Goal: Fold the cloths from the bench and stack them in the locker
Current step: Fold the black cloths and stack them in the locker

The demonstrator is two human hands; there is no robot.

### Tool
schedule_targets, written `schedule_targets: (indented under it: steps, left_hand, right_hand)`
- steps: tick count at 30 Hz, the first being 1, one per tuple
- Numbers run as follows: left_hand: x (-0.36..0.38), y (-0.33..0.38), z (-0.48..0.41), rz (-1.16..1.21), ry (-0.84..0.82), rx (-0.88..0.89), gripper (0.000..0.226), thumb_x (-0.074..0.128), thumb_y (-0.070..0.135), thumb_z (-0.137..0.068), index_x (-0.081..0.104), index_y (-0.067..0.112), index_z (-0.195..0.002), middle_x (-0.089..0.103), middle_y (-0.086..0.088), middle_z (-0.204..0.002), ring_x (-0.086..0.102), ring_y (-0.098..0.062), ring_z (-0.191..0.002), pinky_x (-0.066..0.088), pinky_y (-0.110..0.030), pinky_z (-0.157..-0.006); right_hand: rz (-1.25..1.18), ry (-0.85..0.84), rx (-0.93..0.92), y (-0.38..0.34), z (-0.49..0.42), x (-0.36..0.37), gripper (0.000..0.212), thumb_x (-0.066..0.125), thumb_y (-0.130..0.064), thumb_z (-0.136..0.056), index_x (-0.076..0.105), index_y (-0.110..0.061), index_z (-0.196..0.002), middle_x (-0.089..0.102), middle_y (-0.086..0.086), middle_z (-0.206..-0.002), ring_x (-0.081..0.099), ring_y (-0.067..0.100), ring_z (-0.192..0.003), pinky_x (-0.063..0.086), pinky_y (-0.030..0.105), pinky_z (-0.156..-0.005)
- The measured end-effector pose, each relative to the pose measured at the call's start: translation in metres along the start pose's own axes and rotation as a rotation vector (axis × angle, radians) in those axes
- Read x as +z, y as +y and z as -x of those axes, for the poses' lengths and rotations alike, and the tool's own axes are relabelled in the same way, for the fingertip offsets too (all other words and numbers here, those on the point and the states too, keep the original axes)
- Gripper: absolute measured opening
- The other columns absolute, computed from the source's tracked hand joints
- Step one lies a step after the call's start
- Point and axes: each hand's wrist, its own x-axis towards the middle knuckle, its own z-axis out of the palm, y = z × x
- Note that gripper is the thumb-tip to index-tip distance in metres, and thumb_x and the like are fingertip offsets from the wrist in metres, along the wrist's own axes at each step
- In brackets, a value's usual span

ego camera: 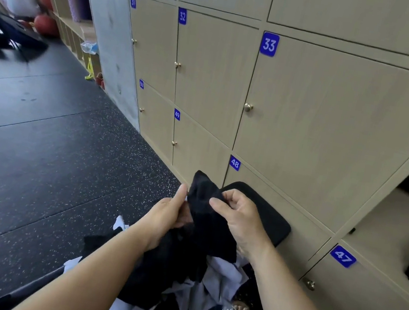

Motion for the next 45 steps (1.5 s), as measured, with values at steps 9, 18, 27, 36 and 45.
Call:
schedule_targets:
  steps: [9,18,27,36,45]
  left_hand:
    - [0.021,0.027,0.017,-0.408,0.294,0.388,0.034,0.054,0.02,-0.098,0.063,-0.002,-0.074,0.054,-0.002,-0.056,0.046,-0.017,-0.054,0.04,-0.031,-0.059]
    - [0.046,0.048,0.041,0.043,0.276,0.338,0.032,0.048,0.032,-0.077,0.051,0.0,-0.078,0.048,-0.005,-0.071,0.046,-0.02,-0.072,0.039,-0.036,-0.069]
    - [0.061,0.062,0.058,-0.051,0.126,0.495,0.008,0.067,0.015,-0.091,0.069,0.009,-0.086,0.066,-0.011,-0.077,0.063,-0.015,-0.065,0.054,-0.029,-0.061]
    - [0.069,0.074,0.059,-0.203,0.078,0.629,0.018,0.065,0.009,-0.091,0.06,0.015,-0.074,0.045,-0.004,-0.066,0.044,-0.013,-0.062,0.038,-0.016,-0.056]
    - [0.072,0.073,0.053,-0.304,-0.048,0.706,0.02,0.08,0.022,-0.079,0.065,0.017,-0.091,0.066,0.007,-0.087,0.059,0.0,-0.075,0.042,-0.011,-0.068]
  right_hand:
    - [-0.213,0.058,0.013,-0.039,0.032,-0.018,0.03,0.057,0.011,-0.083,0.043,-0.016,-0.081,0.05,-0.001,-0.068,0.051,0.01,-0.06,0.046,0.018,-0.057]
    - [-0.145,0.47,-0.101,-0.059,0.052,-0.036,0.038,0.062,0.012,-0.076,0.038,-0.017,-0.068,0.036,-0.002,-0.066,0.031,0.012,-0.061,0.031,0.021,-0.054]
    - [0.049,0.464,-0.173,-0.071,0.069,-0.054,0.037,0.058,0.013,-0.076,0.061,-0.023,-0.086,0.066,0.002,-0.087,0.061,0.009,-0.075,0.049,0.018,-0.067]
    - [0.345,0.358,-0.159,-0.088,0.076,-0.074,0.039,0.066,-0.019,-0.063,0.065,-0.031,-0.1,0.064,-0.006,-0.1,0.057,0.008,-0.091,0.047,0.023,-0.084]
    - [0.161,0.059,-0.129,-0.088,0.081,-0.071,0.02,0.063,-0.001,-0.088,0.07,-0.018,-0.081,0.071,0.001,-0.07,0.063,0.009,-0.064,0.051,0.024,-0.065]
